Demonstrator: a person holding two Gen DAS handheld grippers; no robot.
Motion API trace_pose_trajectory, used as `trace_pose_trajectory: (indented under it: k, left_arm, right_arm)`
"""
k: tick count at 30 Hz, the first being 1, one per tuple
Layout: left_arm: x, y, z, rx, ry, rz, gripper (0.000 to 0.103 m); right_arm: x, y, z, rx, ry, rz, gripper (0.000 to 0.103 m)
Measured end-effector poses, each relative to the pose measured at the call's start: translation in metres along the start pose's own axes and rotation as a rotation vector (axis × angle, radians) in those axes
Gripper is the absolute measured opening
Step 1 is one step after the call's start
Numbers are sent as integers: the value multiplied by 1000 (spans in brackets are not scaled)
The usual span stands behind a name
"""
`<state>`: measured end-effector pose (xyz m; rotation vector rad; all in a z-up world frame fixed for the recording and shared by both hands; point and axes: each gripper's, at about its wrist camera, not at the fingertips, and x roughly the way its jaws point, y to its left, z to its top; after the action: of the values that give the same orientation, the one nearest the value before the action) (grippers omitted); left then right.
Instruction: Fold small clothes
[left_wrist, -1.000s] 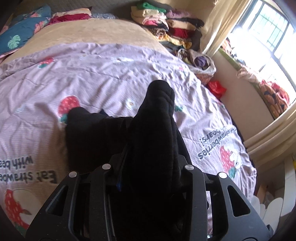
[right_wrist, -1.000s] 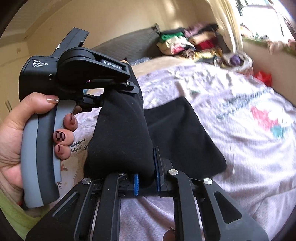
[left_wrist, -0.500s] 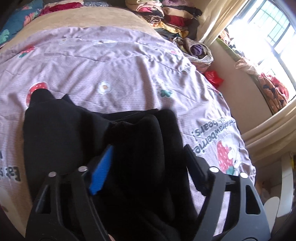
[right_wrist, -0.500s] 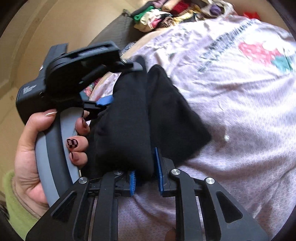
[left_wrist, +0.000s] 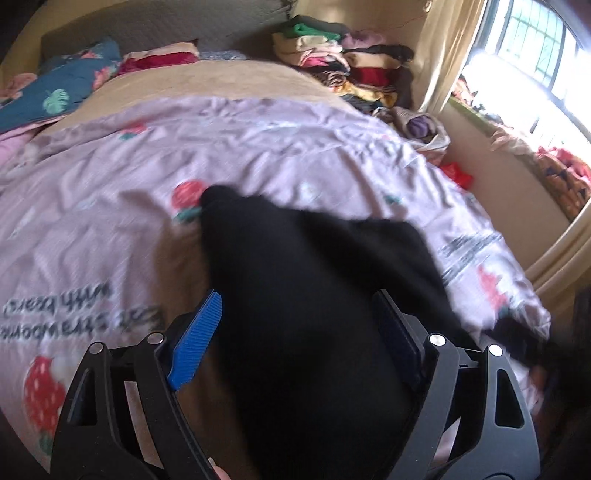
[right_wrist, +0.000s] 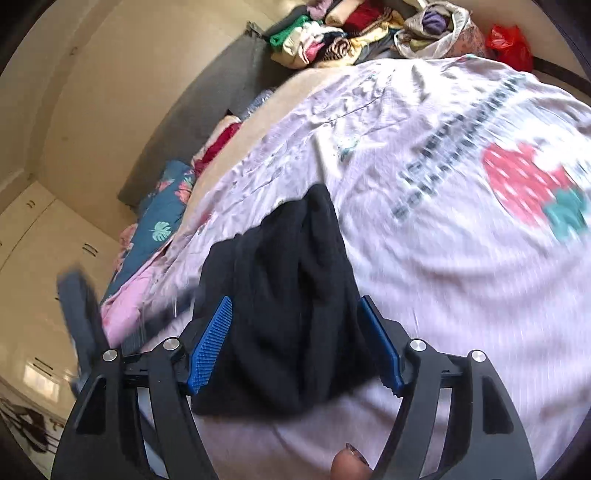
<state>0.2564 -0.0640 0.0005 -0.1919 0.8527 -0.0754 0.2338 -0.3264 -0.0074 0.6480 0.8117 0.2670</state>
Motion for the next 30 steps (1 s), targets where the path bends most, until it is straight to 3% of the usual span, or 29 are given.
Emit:
trace_pose_trajectory:
  k: [7,8,9,11,14,17,23,25,29,30]
  left_arm:
    - [1,-3,-23,29,28,-14,76]
    - [0,-5,-24,39,23,-12,77]
    - [0,-6,-25,40,22,-11,78]
    - [0,-6,-26,33,24,-17,78]
    - [-1,-9,-28,44,21,-12,78]
    - [0,-10,-31,41,20,-17,78]
    - [-2,-17,-33,63,22,-13,80]
    - [-2,-17,-33,63,27,-3,80]
    - [-7,-16,-35,55,28,-12,81]
    - [-10,-16,-36,56,25,-14,81]
  right_arm:
    - [57,16,33,-119,103,-188,66]
    - [62,20,33,-154,112,-207,47]
    - [66,24,33,-188,115,-221,17]
    - [62,36,32,-254,81,-216,11]
    - [51,43,36,-308,35,-185,10]
    - [61,37,42,-329,31,-220,9]
    - [77,10,30,-330,38,-351,7]
    - [82,0,27,-330,52,-453,7]
    - [59,-24,20,-229,25,-400,9]
    - [49,-27,18,-206,13,-375,14]
